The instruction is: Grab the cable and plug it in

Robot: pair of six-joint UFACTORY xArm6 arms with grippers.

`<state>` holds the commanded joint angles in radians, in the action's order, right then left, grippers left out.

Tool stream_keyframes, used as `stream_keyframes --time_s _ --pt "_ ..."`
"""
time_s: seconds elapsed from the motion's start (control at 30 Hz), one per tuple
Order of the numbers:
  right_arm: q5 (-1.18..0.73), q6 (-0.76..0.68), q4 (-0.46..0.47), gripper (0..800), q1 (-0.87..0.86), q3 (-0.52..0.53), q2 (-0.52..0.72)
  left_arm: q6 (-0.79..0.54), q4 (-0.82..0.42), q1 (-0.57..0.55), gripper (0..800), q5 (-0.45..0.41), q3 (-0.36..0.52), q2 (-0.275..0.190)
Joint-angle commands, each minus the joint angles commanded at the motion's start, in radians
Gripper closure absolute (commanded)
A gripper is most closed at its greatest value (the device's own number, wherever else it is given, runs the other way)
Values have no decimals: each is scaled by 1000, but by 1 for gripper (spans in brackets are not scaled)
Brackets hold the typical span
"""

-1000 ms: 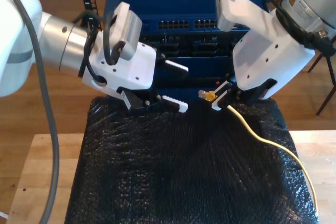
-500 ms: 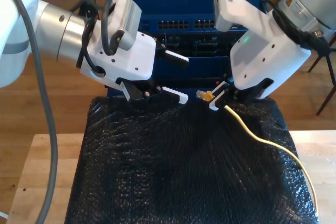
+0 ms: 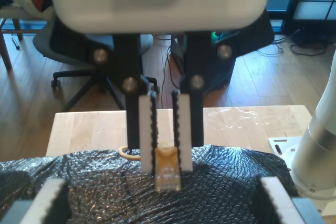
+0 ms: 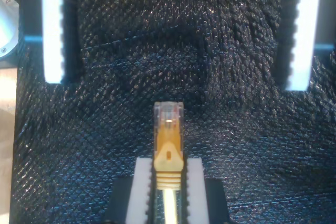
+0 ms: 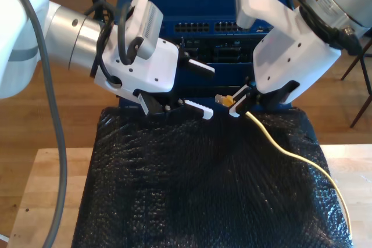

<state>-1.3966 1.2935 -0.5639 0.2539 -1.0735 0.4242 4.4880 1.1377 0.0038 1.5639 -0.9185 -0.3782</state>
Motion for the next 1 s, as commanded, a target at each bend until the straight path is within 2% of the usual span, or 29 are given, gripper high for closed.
stream_keyframes --time_s 0.87,1.0 --pt "0 -5 -2 796 12 -37 -29 0 0 2 94 8 12 -9" --pt "0 -5 -2 797 17 -41 -44 0 0 2 128 6 15 -8"
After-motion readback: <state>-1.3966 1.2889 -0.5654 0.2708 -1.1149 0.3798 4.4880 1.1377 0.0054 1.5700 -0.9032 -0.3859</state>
